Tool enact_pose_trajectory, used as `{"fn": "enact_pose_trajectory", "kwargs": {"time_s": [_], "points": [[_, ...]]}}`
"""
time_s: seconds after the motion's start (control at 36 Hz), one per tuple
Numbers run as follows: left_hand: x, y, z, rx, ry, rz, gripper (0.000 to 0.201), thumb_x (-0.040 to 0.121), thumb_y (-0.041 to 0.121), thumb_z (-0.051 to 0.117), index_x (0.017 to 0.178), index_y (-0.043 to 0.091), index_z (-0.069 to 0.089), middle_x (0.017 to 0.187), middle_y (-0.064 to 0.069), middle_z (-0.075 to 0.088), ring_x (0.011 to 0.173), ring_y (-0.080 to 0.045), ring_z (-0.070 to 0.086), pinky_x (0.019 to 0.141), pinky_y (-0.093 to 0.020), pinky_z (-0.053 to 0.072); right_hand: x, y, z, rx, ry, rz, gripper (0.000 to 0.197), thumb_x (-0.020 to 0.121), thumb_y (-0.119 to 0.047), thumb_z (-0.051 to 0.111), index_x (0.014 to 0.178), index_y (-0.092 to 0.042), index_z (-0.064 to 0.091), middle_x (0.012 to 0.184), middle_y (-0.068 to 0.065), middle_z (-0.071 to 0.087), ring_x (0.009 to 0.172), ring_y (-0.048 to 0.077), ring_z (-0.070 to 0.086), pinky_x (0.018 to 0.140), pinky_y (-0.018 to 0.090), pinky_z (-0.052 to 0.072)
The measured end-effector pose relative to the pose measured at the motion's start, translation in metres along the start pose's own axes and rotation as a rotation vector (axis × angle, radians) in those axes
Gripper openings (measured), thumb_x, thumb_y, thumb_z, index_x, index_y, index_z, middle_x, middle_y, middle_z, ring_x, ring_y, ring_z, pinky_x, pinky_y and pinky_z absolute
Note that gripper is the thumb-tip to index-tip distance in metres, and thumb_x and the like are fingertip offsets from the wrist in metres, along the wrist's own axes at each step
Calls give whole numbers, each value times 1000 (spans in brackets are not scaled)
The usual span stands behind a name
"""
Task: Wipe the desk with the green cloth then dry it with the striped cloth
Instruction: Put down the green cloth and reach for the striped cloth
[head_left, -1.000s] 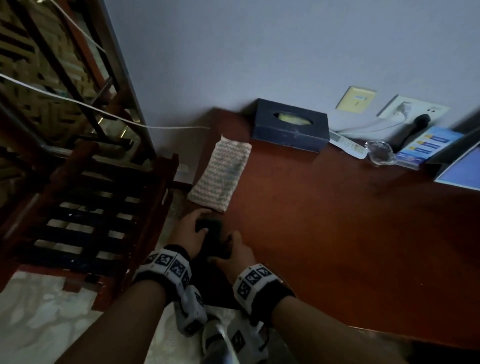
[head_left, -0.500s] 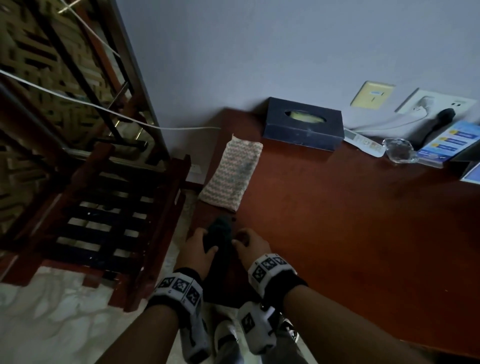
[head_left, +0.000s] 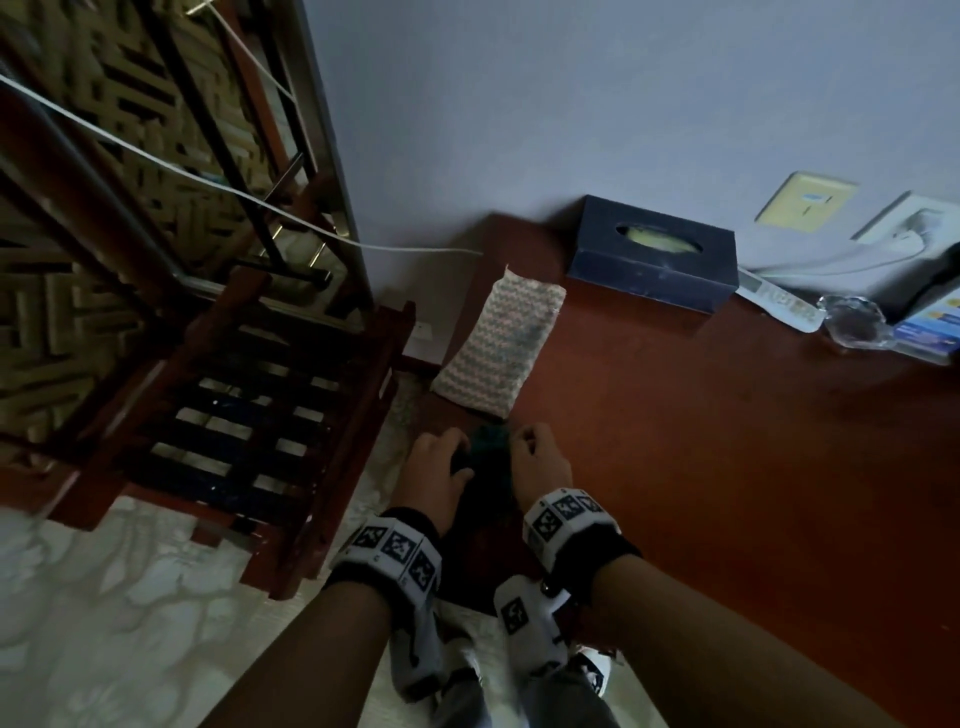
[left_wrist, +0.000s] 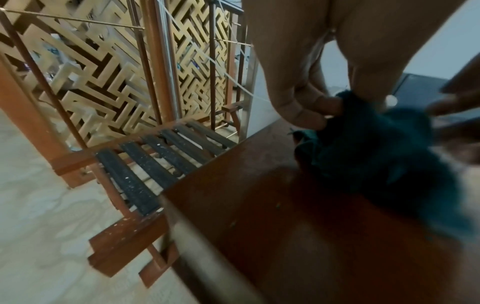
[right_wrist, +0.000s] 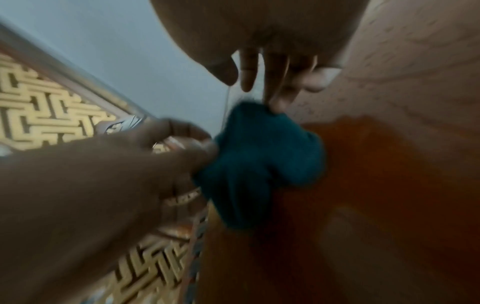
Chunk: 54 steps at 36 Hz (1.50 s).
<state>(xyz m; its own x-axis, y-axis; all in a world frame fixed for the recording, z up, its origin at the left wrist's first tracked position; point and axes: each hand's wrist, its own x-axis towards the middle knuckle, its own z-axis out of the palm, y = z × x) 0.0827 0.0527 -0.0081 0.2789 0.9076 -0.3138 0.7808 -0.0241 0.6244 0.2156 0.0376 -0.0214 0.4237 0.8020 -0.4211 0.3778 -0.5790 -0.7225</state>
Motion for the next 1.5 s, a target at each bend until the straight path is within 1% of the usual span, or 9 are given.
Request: {"fn": "enact_pose_trajectory", "kwargs": {"time_s": [0.11, 0.19, 0.33, 0.56, 0.78, 0.89, 1.03, 1.28, 1.5], "points": [[-5, -6, 5, -37, -52, -38, 28, 90, 18, 62, 115, 14, 52, 122, -7, 39, 106, -23, 49, 87, -26, 42, 15, -2, -3, -51, -164, 94, 28, 90, -35, 59, 111, -20, 49, 99, -1, 57, 90, 22, 59, 75, 29, 47], [-5, -6, 6, -29, -58, -28, 32, 89, 13, 63, 120, 13, 53, 125, -6, 38, 112, -22, 47, 95, -25, 41, 19, -2, 0, -168, -208, 78, 25, 84, -19, 63, 108, -23, 56, 108, 4, 63, 98, 24, 61, 83, 31, 51], [-3, -2, 5, 1, -30, 50, 36, 91, 8, 56, 127, 10, 52, 128, -6, 38, 112, -19, 46, 89, -16, 36, 17, -12, -4, -105, -56, -149, 22, 82, 0, 50, 92, -20, 53, 91, 4, 59, 84, 22, 57, 69, 28, 46], [-4, -12, 5, 59, -119, 24, 44, 91, 8, 55, 133, 17, 45, 128, -8, 43, 117, -25, 48, 97, -30, 41, 23, -6, -14, -220, -41, -202, 36, 87, -7, 49, 120, -21, 57, 118, 8, 44, 84, 13, 41, 61, 12, 34], [0, -12, 11, 18, -43, -175, 32, 94, 41, 50, 108, 12, 53, 108, -8, 55, 97, -25, 54, 77, -32, 44, 28, 6, -26, -337, -81, 1, 41, 85, -27, 59, 120, -12, 45, 123, 14, 51, 106, 31, 54, 85, 37, 48], [3, -3, 16, 92, -56, -174, 22, 94, 34, 54, 96, 13, 54, 104, -7, 51, 94, -26, 54, 81, -37, 47, 21, 14, -18, -318, -201, 35, 50, 84, -24, 63, 127, -10, 43, 123, 11, 56, 107, 28, 57, 82, 31, 48], [0, -9, 8, 11, -52, -106, 19, 96, 22, 51, 83, 12, 41, 69, -1, 41, 60, -14, 39, 58, -28, 32, 15, 20, -7, -347, -175, -17, 38, 89, -11, 53, 125, -15, 40, 112, 13, 61, 94, 28, 62, 81, 35, 52], [0, -30, -22, 100, -271, -170, 19, 94, 26, 54, 80, 18, 44, 77, -2, 47, 68, -17, 46, 62, -27, 38, 7, 27, -16, -474, -270, -173, 18, 81, -4, 59, 96, -12, 52, 97, 9, 58, 87, 24, 57, 72, 30, 46], [34, -7, -11, 183, -103, -144, 27, 92, 38, 53, 108, 16, 56, 112, -9, 54, 100, -30, 54, 86, -41, 49, -10, 29, -16, -533, -237, -433, 18, 87, -23, 60, 101, -13, 56, 103, 6, 53, 93, 22, 53, 75, 29, 40]]}}
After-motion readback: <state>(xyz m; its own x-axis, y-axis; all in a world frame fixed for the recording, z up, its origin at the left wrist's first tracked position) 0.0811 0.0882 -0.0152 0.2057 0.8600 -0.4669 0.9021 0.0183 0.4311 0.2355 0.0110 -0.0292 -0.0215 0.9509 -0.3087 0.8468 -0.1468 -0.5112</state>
